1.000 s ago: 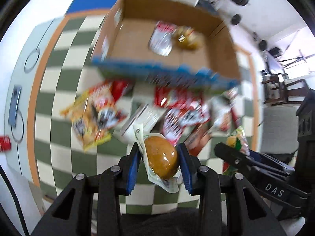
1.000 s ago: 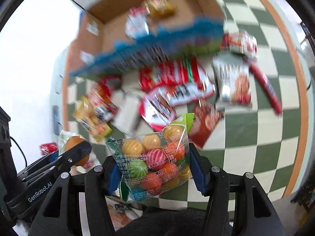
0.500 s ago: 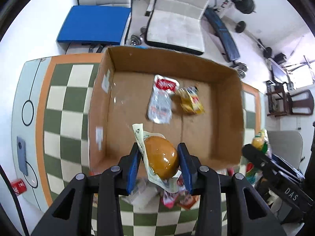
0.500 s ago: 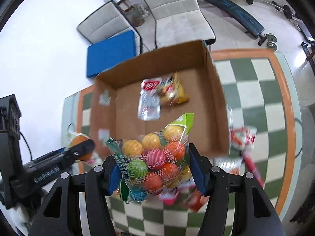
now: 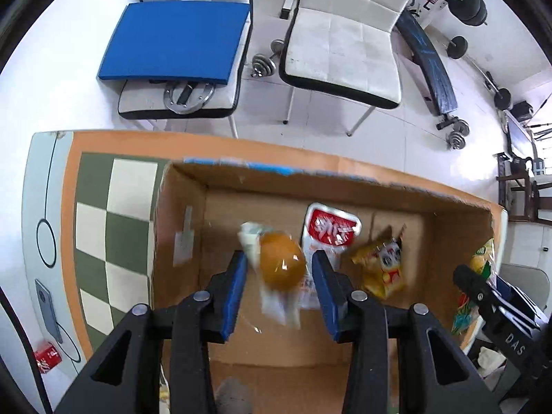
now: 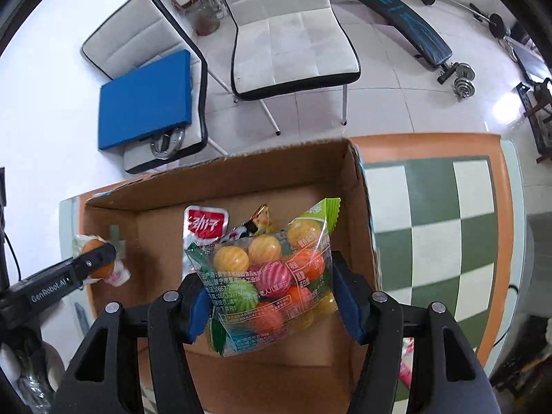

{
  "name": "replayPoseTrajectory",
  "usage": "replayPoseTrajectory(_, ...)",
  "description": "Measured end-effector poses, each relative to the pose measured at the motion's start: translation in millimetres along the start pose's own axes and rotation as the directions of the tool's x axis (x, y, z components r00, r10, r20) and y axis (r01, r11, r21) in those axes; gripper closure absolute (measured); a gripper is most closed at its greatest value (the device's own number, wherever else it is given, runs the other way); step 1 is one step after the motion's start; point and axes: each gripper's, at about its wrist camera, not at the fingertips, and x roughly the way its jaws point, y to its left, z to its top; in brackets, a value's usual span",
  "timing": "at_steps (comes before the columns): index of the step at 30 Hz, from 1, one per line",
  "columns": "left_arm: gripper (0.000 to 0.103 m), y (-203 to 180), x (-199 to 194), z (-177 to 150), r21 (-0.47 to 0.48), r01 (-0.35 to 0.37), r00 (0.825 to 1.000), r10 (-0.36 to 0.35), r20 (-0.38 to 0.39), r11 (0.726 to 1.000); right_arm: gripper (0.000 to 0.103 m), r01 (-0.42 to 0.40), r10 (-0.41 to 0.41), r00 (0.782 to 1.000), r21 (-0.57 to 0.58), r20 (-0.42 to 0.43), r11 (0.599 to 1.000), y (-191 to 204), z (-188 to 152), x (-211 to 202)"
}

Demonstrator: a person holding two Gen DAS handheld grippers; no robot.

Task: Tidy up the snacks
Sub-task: 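Lower both held packets into the box and open both tools, then grasp the yellow cracker bag with the left tool while the right tool grasps the brown biscuit packet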

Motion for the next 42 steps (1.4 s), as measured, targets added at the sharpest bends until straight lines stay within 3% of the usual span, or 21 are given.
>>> replayPoseTrajectory(2, 0.047, -1, 3, 6, 0.003, 0.005, 1.0, -0.005, 0.004, 1.0, 0.027, 0.023, -0.023, 1.0, -0.012, -0.009, 1.0, 3, 8, 9)
replayPoseTrajectory(3, 0.032, -2, 2, 7, 0.004, 0.0, 1.0, 0.0, 0.011, 1.0, 0.025, 0.039, -0.039, 0.999, -0.016, -0.013, 0.999, 4, 12, 13)
replayPoseTrajectory(5, 0.021, -4, -2, 9, 0.008, -0.017, 0.999, 0.017, 0.028, 1.0, 0.025, 0.054, -0.054, 0.999, -0.021, -0.002, 0.998, 6, 16, 15)
replayPoseTrajectory(13, 0.019, -12, -22, -4, 0.039, 0.011, 0.997, -0.014, 0.07, 0.999, 0.02, 0.037, -0.036, 0.999, -0.043, 0.02, 0.998, 12, 14, 4)
replayPoseTrajectory(17, 0.019, -15, -42, -23, 0.054, 0.006, 0.993, -0.012, 0.117, 0.999, 0.015, 0.013, -0.012, 0.999, -0.051, 0.032, 0.999, 17, -1, -8)
replayPoseTrajectory(24, 0.019, -16, -79, -66, 0.074, -0.002, 0.98, -0.013, 0.2, 0.997, 0.014, -0.006, 0.011, 0.998, -0.083, 0.059, 0.997, 25, -39, -29)
replayPoseTrajectory(29, 0.019, -17, -119, -109, 0.084, -0.038, 0.944, 0.008, 0.331, 0.996, 0.014, -0.016, 0.03, 0.992, -0.113, 0.125, 0.994, 29, -72, -55)
replayPoseTrajectory(33, 0.019, -10, -143, -148, 0.071, -0.043, 0.919, 0.011, 0.394, 0.997, 0.014, -0.041, 0.062, 0.979, -0.114, 0.193, 0.993, 28, -106, -85)
replayPoseTrajectory(37, 0.019, 11, -150, -193, 0.003, -0.01, 0.922, 0.008, 0.387, 1.0, 0.014, -0.088, 0.107, 0.972, -0.1, 0.211, 0.991, 20, -150, -105)
replayPoseTrajectory(42, 0.019, 44, -116, -244, -0.107, -0.025, 0.96, 0.054, 0.274, 0.994, 0.014, -0.127, 0.13, 0.981, -0.031, 0.146, 0.991, -5, -212, -92)
